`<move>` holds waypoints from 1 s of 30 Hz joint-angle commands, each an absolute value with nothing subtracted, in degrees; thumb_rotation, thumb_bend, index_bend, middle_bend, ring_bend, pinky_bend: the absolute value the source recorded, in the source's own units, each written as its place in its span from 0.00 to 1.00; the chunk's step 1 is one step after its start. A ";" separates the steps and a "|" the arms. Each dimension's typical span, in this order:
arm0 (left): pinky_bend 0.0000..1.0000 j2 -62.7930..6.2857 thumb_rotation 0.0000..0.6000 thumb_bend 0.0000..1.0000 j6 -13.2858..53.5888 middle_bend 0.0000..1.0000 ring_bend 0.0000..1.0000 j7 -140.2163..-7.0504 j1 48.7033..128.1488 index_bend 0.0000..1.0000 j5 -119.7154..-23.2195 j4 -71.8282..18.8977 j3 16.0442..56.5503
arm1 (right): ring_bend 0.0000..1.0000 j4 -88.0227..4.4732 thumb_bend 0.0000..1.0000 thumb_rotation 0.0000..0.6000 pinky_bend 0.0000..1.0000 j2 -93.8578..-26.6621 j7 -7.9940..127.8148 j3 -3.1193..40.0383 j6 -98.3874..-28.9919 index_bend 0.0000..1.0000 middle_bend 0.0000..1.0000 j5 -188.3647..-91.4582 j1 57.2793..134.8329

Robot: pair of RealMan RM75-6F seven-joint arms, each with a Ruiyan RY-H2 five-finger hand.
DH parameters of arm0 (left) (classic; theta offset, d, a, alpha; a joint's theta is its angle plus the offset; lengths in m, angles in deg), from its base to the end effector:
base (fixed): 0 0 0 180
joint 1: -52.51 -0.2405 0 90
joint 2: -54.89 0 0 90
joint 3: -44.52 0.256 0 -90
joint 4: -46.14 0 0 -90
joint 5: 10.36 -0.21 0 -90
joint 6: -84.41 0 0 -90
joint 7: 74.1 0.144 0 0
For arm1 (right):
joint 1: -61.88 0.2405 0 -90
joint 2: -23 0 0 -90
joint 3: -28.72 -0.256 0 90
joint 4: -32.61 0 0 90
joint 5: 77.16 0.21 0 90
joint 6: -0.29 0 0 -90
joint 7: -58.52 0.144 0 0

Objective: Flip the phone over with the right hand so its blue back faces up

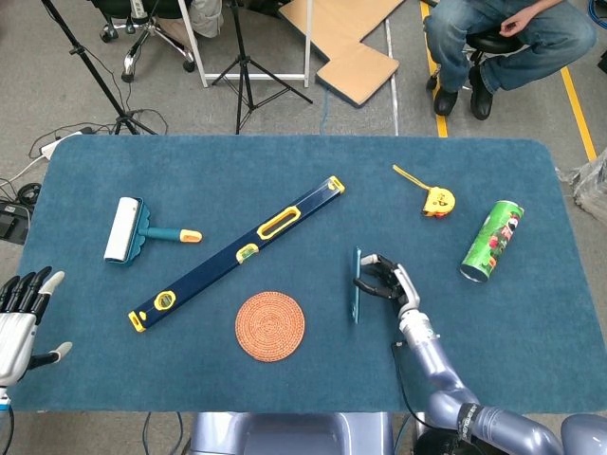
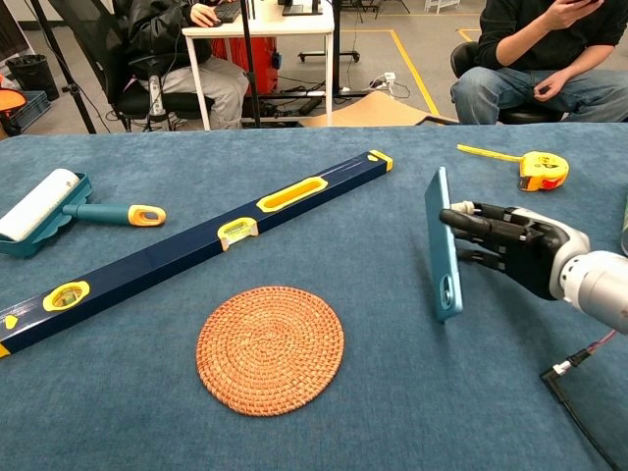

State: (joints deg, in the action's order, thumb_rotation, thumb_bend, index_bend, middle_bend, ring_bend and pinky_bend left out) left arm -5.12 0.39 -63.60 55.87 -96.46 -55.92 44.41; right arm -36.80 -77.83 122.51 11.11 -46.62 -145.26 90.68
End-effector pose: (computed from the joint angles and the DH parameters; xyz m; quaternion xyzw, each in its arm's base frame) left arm -0.2912 0.1607 0.1576 -0.6232 -0.3872 -0.3368 0.5901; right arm -0.2221 -0.3231 -0.0632 0.2092 -0.8103 0.5323 0.1278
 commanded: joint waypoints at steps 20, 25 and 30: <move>0.00 -5.10 1.00 0.00 -0.13 0.00 0.00 -62.73 56.11 0.00 -100.20 -57.09 45.65 | 0.00 -37.79 0.38 1.00 0.00 -66.29 97.92 16.98 -72.11 0.00 0.00 -165.31 86.95; 0.00 -4.94 1.00 0.00 -1.30 0.00 0.00 -63.63 55.98 0.00 -100.60 -56.67 45.14 | 0.00 -43.77 0.24 1.00 0.00 -58.21 81.23 21.33 -76.92 0.00 0.00 -172.07 84.69; 0.00 -5.14 1.00 0.00 -3.35 0.00 0.00 -65.21 55.75 0.00 -101.10 -55.26 44.17 | 0.00 -53.42 0.00 1.00 0.00 -50.62 62.83 23.83 -82.32 0.00 0.00 -172.68 78.75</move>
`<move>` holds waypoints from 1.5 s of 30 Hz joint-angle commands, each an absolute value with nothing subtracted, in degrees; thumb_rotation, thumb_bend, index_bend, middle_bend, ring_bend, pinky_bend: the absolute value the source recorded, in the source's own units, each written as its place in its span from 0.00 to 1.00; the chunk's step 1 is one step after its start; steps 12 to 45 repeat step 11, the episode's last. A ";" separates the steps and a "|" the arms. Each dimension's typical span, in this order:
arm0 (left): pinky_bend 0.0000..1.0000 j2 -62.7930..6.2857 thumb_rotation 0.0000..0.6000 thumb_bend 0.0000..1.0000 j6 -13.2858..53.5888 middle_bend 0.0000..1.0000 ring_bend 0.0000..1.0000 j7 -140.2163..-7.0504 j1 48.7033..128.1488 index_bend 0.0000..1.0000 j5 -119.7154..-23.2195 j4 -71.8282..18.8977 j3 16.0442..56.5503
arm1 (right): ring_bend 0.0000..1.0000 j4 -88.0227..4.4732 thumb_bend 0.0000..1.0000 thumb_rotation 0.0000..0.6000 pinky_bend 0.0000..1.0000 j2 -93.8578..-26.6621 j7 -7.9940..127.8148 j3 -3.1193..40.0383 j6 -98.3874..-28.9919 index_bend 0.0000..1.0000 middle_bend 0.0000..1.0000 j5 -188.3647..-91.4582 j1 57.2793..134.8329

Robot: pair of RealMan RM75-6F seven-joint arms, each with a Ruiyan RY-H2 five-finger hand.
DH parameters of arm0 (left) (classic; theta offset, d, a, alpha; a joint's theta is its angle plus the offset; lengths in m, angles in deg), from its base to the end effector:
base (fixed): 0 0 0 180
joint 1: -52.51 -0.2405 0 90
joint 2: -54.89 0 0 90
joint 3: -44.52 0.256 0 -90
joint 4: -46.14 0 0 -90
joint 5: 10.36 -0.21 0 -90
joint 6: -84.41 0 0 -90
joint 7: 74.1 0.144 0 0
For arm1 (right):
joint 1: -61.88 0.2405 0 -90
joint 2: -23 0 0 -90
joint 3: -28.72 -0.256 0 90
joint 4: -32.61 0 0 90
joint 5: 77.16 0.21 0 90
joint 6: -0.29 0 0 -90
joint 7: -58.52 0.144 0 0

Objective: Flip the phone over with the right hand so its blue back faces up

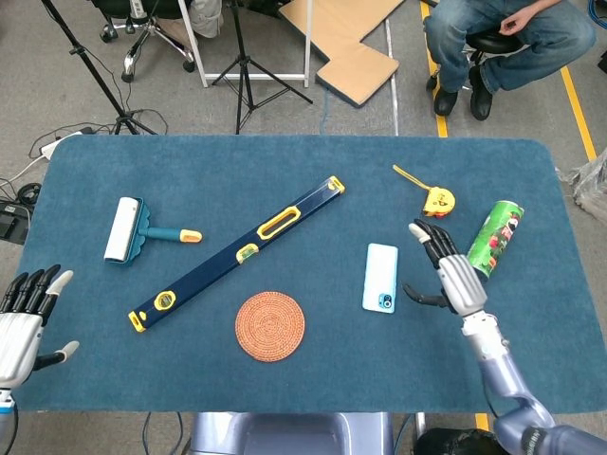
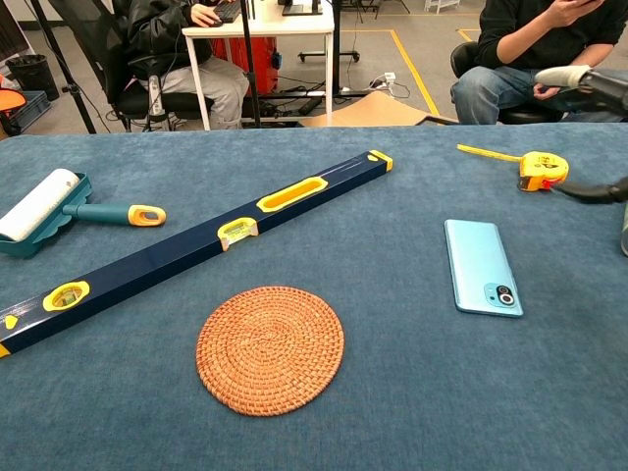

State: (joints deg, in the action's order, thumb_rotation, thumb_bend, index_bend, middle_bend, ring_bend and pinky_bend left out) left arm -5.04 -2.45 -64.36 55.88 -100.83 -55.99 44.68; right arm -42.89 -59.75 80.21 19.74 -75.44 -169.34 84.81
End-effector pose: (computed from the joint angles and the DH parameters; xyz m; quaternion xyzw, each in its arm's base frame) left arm -0.2788 0.1599 0.1608 -0.6311 -0.3609 -0.3692 0.5789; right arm -0.2421 -0.2925 0.0673 0.6086 -0.4177 0.5542 0.3848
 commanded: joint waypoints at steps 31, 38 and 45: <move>0.00 -5.25 1.00 0.00 -6.03 0.00 0.00 -69.39 55.37 0.00 -103.66 -52.44 44.02 | 0.00 -65.30 0.00 1.00 0.00 -43.54 54.53 28.17 -92.66 0.00 0.00 -169.91 67.41; 0.00 -5.25 1.00 0.00 -6.03 0.00 0.00 -69.39 55.37 0.00 -103.66 -52.44 44.02 | 0.00 -65.30 0.00 1.00 0.00 -43.54 54.53 28.17 -92.66 0.00 0.00 -169.91 67.41; 0.00 -5.25 1.00 0.00 -6.03 0.00 0.00 -69.39 55.37 0.00 -103.66 -52.44 44.02 | 0.00 -65.30 0.00 1.00 0.00 -43.54 54.53 28.17 -92.66 0.00 0.00 -169.91 67.41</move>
